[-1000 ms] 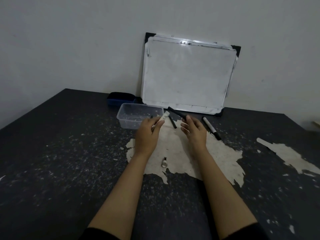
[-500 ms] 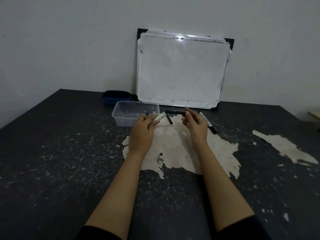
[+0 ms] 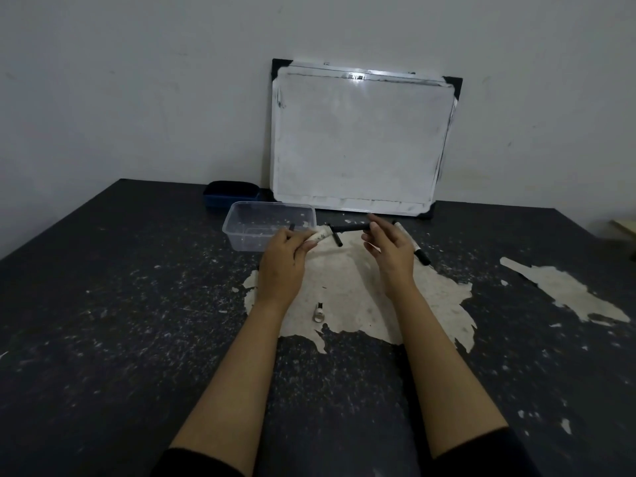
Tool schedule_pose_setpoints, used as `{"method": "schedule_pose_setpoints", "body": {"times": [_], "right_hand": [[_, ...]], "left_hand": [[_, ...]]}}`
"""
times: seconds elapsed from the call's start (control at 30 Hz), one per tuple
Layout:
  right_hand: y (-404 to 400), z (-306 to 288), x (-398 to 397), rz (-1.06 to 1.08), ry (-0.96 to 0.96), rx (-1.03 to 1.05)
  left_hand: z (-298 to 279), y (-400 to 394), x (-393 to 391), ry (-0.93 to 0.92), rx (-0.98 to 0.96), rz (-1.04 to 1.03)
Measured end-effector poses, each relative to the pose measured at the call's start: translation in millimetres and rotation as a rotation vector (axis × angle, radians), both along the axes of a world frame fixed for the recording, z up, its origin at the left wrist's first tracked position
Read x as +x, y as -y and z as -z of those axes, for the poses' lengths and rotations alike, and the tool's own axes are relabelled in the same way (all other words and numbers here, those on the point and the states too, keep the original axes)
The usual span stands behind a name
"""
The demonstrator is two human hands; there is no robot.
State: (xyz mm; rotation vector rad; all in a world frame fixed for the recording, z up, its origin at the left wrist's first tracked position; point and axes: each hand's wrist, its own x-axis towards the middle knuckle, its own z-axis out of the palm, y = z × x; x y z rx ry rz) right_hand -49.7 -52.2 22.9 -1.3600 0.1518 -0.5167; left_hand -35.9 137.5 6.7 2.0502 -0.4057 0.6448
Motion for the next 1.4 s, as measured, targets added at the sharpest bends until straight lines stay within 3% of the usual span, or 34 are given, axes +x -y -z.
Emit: {"method": "schedule_pose_setpoints", "body": {"times": [0.27, 0.43, 0.6, 0.73, 0.83, 1.0, 1.17, 1.4], "right_hand": [[-6.5, -5.3, -3.2, -0.017, 0.062, -0.140], [-16.4, -6.0, -3.1, 0.025, 0.089, -0.101], [-24.4, -2.1, -4.2, -0.045, 0.098, -0.373], [-28.3, -6.9, -8.1, -0.109, 0.051, -0.390], [-22.2, -16.5, -12.9, -0.227, -0.049, -0.563], [-26.4, -34.1, -27.2, -0.562, -0.459, -0.893], [-34.9, -44.1, -34.8, -0.723, -0.734, -1.003], [-27.1, -45.7, -32.1, -0.744, -0.603, -0.868]], "left_hand": [[-1.2, 0.5, -2.9, 0.008, 0.020, 0.000], [-1.0, 0.2, -3.6, 0.000, 0.036, 0.017], [-2.3, 1.5, -4.6, -0.026, -0.002, 0.019], [-2.7, -2.5, -2.3, -0.063, -0.037, 0.004], [-3.5, -5.5, -0.3, -0.090, -0.085, -0.001], [-5.3, -8.1, -0.4, -0.111, -0.113, -0.016], [-3.8, -8.3, 0.2, -0.106, -0.107, -0.016], [-4.0, -7.8, -1.0, -0.075, -0.081, -0.012]]}}
